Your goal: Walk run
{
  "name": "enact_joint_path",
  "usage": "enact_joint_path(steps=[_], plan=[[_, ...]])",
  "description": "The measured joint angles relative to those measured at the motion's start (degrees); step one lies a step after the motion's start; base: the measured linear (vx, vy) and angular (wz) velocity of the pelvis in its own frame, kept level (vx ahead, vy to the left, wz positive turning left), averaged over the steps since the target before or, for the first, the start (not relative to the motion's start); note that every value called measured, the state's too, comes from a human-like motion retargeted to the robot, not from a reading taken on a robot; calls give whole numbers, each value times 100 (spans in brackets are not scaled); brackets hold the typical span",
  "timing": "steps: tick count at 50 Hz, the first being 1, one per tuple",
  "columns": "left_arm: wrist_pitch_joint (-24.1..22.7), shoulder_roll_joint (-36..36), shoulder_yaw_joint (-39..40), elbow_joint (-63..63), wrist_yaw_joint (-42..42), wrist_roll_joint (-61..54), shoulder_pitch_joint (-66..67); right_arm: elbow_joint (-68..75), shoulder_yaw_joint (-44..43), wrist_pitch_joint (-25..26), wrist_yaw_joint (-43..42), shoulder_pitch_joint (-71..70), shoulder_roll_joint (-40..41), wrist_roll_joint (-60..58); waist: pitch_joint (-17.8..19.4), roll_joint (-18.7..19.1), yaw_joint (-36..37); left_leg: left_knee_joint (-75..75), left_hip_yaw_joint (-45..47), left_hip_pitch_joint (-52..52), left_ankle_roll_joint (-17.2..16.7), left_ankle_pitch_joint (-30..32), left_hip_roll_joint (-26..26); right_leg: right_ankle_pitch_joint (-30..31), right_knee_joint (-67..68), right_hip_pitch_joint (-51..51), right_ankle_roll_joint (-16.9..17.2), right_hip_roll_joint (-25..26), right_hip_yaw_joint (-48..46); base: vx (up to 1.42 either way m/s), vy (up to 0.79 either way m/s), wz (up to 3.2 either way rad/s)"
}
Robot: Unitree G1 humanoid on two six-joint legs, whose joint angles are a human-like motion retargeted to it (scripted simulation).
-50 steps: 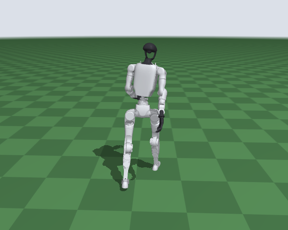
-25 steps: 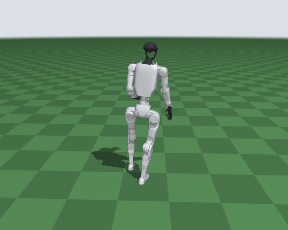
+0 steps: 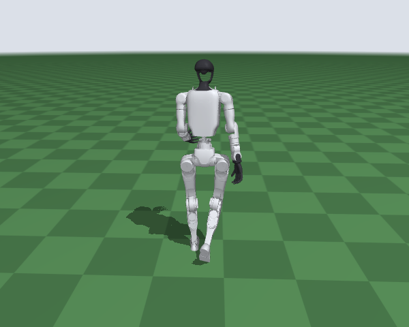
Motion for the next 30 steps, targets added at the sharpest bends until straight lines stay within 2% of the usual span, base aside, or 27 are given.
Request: enact_joint_path(steps=[4,7,10,12,15,17,18,20,22,25,27,28,30], plan=[[-39,70,-285,-151,245,90,-194,160,-385,-172,259,545,-176,263,57,224,-543,-200,-273,496,-70,-199,-10,-1078,-618,-660,-65,-532,1,77,-8,120],[-19,130,-360,-274,229,185,-306,349,-645,-179,501,866,-239,631,109,144,-762,-244,-457,880,-95,-414,-180,-1200,-1865,-885,1,-993,174,79,-23,71],[-2,184,-401,-339,159,148,-417,510,-906,-72,679,1069,-227,1074,176,-44,-879,-243,-551,1296,-134,-657,-385,-1334,-3157,-975,289,-1636,-114,87,-35,42],[-12,195,-407,-344,100,86,-449,510,-1008,-43,787,1185,-186,1355,228,-76,-950,-229,-624,1550,-230,-787,-391,-1548,-3861,-1129,471,-1731,-12,73,-28,31],[-35,169,-357,-347,53,10,-427,510,-1051,-97,959,1255,-169,1545,222,-28,-924,-215,-538,1819,-393,-901,-315,-1818,-4677,-1346,988,-1704,29,86,-36,-13],[-73,135,-346,-346,57,-7,-344,510,-1031,-120,999,1255,-179,1488,215,33,-1050,-142,-575,1963,-516,-841,-261,-1833,-4614,-1357,998,-1693,-142,84,-37,18],[-93,115,-334,-331,61,-25,-307,510,-1015,-108,1000,1222,-191,1426,184,62,-1137,-91,-610,2000,-602,-737,-245,-1695,-4430,-1387,747,-1632,4,79,-34,48],[-118,68,-339,-282,48,-62,-206,510,-994,-96,935,1173,-203,1310,102,147,-1346,37,-748,2078,-860,-385,-171,-1504,-4131,-1350,586,-1631,-297,90,-41,68],[-118,9,-288,-177,-53,-134,-114,510,-925,-96,811,1061,-202,1250,6,253,-1553,293,-924,2054,-1231,281,-55,-1086,-4008,-1274,510,-1408,247,93,-49,57],[-130,-91,-293,-40,-171,-243,55,510,-849,-102,647,763,-167,1239,-40,373,-1648,1122,-1155,1872,-1865,1919,52,-1243,-3728,-1161,-20,-1070,1059,81,-42,19],[-126,-142,-342,15,-145,-308,134,510,-775,-80,540,446,-146,1245,-96,266,-1685,2137,-1215,1506,-2214,2835,-128,-1412,-3668,-880,-280,-1206,736,94,-45,0],[-116,-154,-332,31,-149,-317,136,510,-702,-68,476,243,-129,1284,-149,159,-1679,2701,-1051,1257,-2269,3180,-221,-1471,-3672,-723,-349,-1409,258,82,-41,-16],[-129,-184,-302,44,-198,-255,163,510,-516,-51,326,-195,-78,1379,-240,-35,-1634,3546,-720,793,-2064,3647,-264,-1641,-3705,-473,-531,-1389,358,75,-40,-6]])
